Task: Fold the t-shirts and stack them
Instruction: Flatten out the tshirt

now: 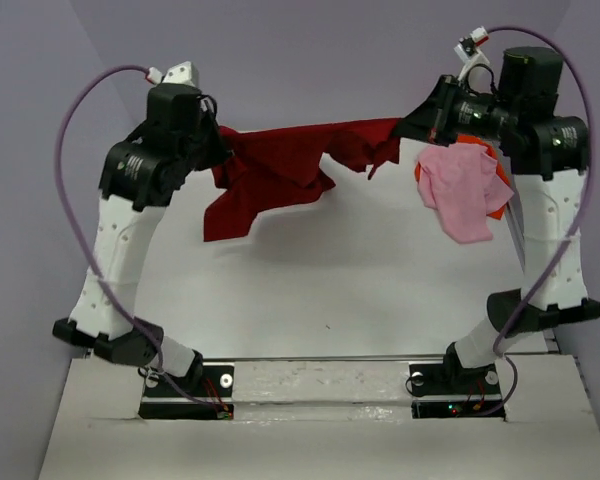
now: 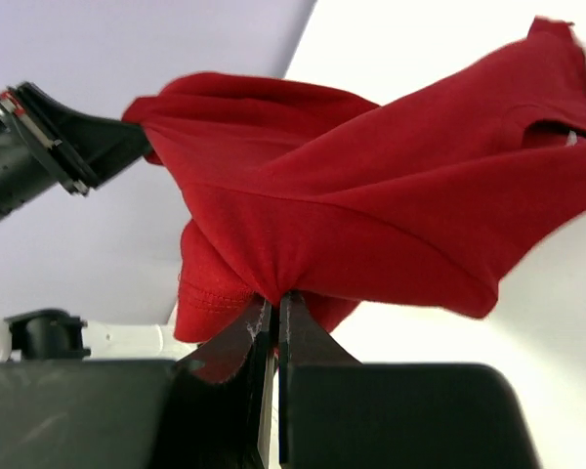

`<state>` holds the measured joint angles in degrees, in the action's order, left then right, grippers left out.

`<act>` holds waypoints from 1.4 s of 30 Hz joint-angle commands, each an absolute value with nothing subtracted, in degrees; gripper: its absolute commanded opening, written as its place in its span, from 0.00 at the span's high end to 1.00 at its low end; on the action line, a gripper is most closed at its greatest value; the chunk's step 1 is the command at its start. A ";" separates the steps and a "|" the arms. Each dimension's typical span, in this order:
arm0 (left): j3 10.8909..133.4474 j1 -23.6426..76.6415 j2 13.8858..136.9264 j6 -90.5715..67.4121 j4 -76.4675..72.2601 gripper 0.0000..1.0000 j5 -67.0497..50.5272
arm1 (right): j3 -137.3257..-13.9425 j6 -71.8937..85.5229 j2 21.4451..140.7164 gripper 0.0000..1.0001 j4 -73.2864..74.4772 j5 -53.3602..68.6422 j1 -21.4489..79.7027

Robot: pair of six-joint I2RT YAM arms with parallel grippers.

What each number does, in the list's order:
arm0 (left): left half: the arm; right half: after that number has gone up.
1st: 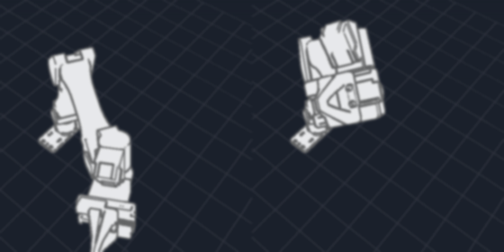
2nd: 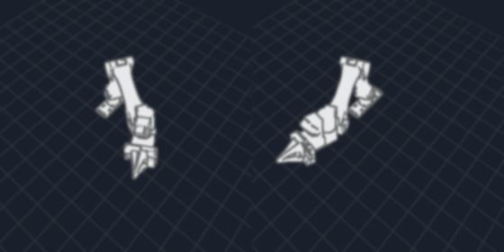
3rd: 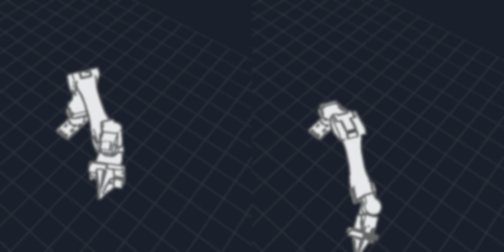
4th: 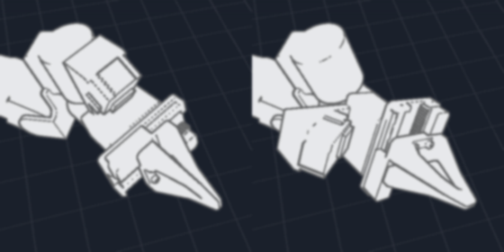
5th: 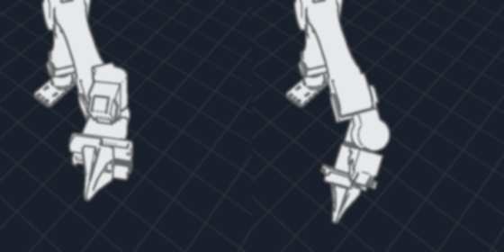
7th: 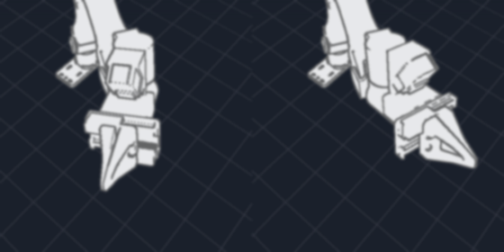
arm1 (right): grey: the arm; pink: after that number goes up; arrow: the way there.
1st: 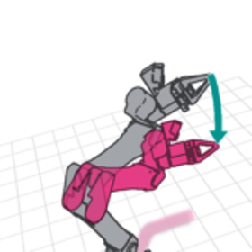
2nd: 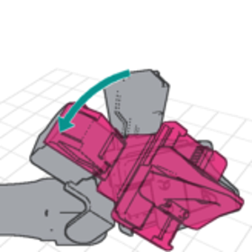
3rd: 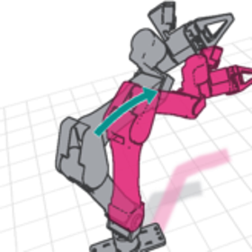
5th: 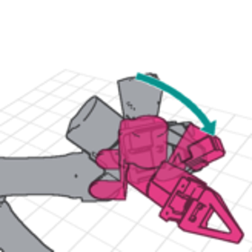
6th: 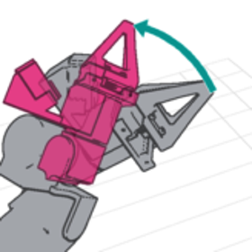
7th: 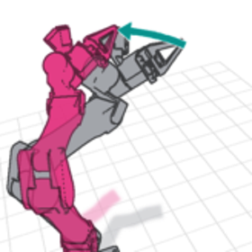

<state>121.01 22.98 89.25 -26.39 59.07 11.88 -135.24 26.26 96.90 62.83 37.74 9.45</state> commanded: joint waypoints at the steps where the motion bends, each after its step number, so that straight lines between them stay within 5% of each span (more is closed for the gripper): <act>1: 116.99 21.71 77.54 -26.89 64.95 1.00 15.13 | -133.59 23.55 85.27 1.00 65.20 35.51 7.65; 13: 111.53 21.80 56.53 -24.44 64.95 1.00 10.98 | -136.04 24.70 66.02 1.00 67.94 32.10 7.65; 29: 123.68 22.06 55.81 -20.83 58.62 1.00 19.17 | -144.58 20.12 67.93 1.00 58.33 16.34 7.65; 42: 90.44 21.97 73.44 -22.94 48.16 1.00 11.33 | -101.45 20.92 67.76 1.00 49.14 14.33 7.65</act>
<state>92.14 23.83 70.26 -25.50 49.93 2.26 -106.74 22.48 68.47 56.93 23.38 9.32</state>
